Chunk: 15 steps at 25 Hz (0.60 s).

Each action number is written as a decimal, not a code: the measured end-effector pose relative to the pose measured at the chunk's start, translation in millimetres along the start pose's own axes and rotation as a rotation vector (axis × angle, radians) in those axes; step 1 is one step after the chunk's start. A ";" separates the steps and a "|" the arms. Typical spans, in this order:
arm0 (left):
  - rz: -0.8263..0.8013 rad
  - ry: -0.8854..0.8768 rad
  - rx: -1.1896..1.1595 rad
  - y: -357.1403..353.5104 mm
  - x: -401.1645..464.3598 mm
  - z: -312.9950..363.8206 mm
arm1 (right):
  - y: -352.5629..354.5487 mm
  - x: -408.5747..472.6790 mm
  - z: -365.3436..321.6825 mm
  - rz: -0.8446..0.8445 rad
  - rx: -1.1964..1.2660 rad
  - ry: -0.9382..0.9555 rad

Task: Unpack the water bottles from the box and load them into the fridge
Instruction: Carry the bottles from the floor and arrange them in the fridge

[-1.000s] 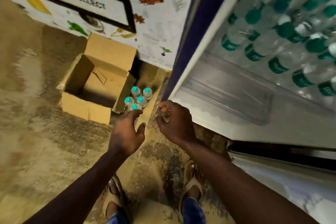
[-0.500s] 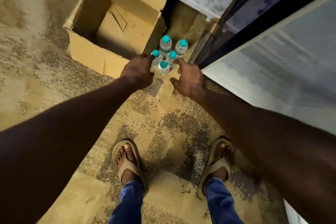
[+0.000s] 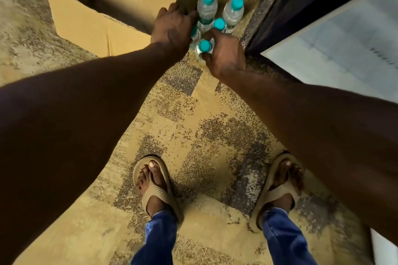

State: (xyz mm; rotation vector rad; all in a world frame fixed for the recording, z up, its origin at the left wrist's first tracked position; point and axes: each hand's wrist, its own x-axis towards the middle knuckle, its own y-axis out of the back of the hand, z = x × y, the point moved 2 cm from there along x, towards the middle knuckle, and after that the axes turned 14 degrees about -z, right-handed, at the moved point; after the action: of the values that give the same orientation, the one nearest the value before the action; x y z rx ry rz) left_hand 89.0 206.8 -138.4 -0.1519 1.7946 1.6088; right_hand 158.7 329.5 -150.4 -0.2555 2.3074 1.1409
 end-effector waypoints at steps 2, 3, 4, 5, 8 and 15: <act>0.014 -0.021 -0.036 0.5 -7.1 -0.4 | -0.6 -4.3 2.4 0.021 -0.049 0.018; 0.020 -0.036 -0.061 -0.3 -12.6 -0.1 | 0.3 -8.3 4.7 0.018 -0.062 0.029; 0.027 -0.047 -0.098 -1.9 -18.4 -0.6 | 2.5 -13.2 6.6 0.013 -0.059 0.041; 0.042 -0.060 -0.156 -3.7 -24.7 -1.2 | 4.8 -18.9 9.2 0.007 -0.046 0.054; 0.094 -0.165 -0.497 -12.2 -47.7 -5.1 | 10.1 -36.6 19.4 -0.020 0.042 0.146; -0.051 -0.172 -1.489 -18.5 -99.5 -16.4 | 29.1 -83.9 40.9 -0.247 0.677 0.169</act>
State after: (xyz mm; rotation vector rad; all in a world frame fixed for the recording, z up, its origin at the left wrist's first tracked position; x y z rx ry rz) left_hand 165.4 151.9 -97.7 -0.6694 0.1543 2.4611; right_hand 232.9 373.7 -104.6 -0.3685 2.5671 0.1906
